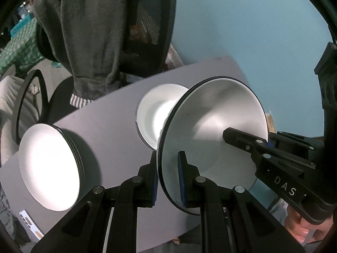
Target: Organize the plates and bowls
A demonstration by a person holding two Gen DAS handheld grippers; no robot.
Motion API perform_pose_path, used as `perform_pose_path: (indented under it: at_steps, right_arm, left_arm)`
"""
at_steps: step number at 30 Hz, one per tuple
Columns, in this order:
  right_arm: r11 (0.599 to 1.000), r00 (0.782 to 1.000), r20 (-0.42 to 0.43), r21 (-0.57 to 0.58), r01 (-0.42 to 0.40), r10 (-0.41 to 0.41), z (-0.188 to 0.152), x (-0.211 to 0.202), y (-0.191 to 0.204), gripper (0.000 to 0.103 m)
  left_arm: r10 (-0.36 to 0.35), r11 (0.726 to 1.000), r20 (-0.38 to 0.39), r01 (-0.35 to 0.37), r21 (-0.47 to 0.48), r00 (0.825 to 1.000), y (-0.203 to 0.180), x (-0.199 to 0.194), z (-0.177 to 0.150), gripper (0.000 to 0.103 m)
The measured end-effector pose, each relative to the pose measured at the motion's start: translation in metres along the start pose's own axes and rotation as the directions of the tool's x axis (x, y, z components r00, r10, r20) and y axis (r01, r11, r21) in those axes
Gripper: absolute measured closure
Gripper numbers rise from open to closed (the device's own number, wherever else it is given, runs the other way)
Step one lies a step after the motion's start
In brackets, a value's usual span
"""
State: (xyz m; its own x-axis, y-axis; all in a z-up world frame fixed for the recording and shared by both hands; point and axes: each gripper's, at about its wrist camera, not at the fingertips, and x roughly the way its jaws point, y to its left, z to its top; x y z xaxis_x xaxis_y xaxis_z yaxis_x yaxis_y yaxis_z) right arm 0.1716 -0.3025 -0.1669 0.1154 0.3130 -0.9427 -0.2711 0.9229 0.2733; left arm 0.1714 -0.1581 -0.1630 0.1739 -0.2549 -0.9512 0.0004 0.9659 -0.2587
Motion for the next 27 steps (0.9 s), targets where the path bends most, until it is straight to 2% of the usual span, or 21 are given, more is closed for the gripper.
perform_pose_path:
  at_steps: [8,14,22,27]
  right_arm:
    - [0.999,1.000,-0.017,-0.031,-0.009,0.009,0.028,0.012,0.009,0.096]
    - [0.999,0.998,-0.055,-0.037,-0.019,0.017,0.041,0.030,0.007,0.096]
    - [0.999,0.994,-0.102,-0.017,-0.041,0.039,0.049,0.049,-0.004,0.096]
    - [0.999,0.993,-0.116,-0.016,-0.039,0.036,0.048,0.055,-0.010,0.096]
  left_arm:
    - [0.014,0.999,-0.003,-0.015,-0.051,1.000,0.017,0.012,0.019,0.087]
    - [0.042,0.995,-0.040,-0.045,-0.087,0.998,0.024,0.033,0.031,0.087]
    - [0.072,0.992,-0.079,-0.079,-0.101,0.994,0.021,0.049,0.036,0.087]
    - [0.094,0.992,-0.086,-0.100,-0.076,0.992,0.017,0.055,0.035,0.087]
